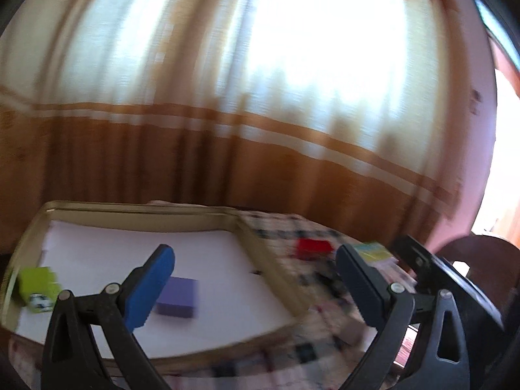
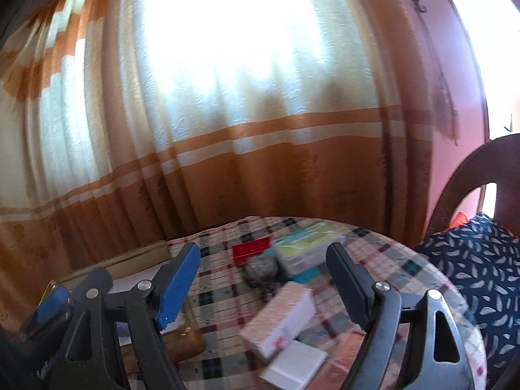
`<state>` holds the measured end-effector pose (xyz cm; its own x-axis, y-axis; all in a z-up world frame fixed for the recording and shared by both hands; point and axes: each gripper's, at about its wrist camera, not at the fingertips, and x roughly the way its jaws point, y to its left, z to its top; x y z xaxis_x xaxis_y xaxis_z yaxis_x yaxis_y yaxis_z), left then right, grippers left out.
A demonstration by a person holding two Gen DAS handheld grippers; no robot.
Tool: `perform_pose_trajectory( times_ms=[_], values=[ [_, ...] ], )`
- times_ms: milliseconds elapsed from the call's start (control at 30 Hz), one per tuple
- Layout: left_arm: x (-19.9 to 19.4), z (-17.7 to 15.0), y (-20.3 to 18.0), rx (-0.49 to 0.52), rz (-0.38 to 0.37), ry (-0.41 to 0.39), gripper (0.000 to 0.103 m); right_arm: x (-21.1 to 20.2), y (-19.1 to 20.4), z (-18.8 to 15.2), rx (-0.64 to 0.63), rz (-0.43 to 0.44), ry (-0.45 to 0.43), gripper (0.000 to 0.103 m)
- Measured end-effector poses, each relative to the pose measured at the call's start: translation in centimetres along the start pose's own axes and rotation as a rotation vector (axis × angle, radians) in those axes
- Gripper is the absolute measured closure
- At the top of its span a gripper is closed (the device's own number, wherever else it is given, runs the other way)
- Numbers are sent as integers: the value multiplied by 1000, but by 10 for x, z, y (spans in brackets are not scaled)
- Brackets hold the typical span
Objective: Organize rigid objects
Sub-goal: 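Move the left gripper to the brown comb and grasp it upright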
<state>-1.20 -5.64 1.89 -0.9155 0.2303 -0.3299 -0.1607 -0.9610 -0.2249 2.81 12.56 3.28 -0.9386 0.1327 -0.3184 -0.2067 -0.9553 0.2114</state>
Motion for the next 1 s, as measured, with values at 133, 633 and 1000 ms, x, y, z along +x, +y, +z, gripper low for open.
perform_pose_trajectory(
  times_ms=[133, 633, 1000],
  values=[
    [1, -7, -28, 130, -75, 22, 0, -5, -20, 4, -2, -29, 19, 21],
    [24, -42, -82, 300, -420, 351, 0, -26, -84, 3, -116, -64, 195, 21],
    [13, -63, -115, 344, -774, 522, 0, -37, -121, -6, -112, -103, 243, 21]
  ],
)
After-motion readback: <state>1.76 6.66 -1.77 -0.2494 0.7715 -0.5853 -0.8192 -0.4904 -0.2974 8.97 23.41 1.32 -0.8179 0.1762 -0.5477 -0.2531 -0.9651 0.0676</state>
